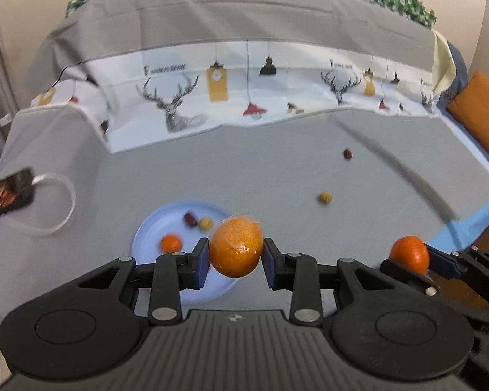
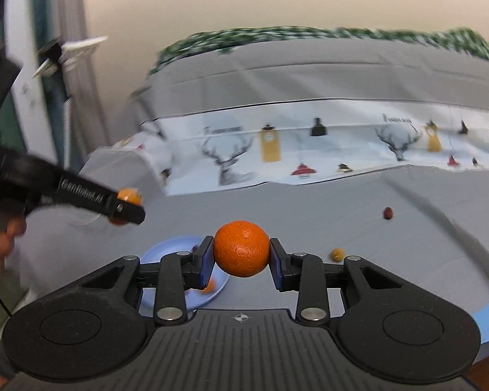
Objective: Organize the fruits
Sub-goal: 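Carry the mandarin with the left tool while the right tool carries the orange over the plate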
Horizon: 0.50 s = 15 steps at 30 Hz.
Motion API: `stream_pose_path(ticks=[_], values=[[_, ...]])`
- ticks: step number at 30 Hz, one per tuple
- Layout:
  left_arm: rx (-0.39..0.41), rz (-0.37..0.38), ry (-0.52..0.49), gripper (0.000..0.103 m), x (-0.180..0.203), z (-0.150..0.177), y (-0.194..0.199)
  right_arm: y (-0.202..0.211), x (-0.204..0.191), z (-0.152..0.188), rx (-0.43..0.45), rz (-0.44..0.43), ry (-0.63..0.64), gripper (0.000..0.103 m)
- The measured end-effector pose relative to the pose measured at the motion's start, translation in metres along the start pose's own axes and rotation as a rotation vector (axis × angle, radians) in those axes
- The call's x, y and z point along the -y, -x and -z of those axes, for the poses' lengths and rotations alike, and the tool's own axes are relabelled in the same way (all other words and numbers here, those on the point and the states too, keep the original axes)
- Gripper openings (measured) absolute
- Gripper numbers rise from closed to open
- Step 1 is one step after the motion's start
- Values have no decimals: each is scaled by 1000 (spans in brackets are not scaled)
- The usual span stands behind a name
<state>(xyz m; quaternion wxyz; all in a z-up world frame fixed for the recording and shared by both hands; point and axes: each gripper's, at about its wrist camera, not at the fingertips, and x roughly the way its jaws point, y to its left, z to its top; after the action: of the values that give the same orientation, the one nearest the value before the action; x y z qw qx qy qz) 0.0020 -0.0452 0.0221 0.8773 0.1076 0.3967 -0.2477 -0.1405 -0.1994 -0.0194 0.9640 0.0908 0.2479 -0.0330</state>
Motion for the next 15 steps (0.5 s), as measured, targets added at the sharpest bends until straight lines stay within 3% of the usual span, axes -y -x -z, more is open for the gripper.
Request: stream_pose_path(ticks=[3,8,15], values=[[-14,-12,9,38,-10,21,12,5,-26,10,-38,-49,38,36],[17,-27,40,38,-18,50,36,17,-46,7,-13,-69,71,36],[34,-31,98,38,-29,61,50,20,-60,5,-20,-91,94,36]])
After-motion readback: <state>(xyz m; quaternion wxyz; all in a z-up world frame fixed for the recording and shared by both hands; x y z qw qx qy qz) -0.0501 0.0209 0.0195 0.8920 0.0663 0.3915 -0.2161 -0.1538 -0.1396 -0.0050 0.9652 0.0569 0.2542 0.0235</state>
